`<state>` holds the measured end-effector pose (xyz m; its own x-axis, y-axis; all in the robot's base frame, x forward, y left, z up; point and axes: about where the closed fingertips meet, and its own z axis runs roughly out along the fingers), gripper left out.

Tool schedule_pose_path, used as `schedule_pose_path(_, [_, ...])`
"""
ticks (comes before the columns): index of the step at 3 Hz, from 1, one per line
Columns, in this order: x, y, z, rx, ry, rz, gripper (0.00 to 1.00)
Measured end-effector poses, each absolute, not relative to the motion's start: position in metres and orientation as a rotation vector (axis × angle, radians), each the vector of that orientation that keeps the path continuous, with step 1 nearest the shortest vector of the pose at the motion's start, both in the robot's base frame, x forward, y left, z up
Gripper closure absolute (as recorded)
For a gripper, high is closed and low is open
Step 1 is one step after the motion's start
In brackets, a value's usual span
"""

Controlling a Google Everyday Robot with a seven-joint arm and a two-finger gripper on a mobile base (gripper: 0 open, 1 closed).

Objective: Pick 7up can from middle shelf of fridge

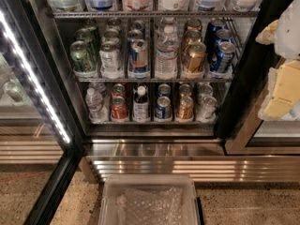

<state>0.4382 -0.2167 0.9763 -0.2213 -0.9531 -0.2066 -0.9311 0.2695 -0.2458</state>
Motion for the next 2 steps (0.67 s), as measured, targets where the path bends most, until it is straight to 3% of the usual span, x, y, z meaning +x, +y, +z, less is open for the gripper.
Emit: schedule_pose_path(2, [0.445,-0.208,0.958,-1.691,2.203,-0.045,0.00])
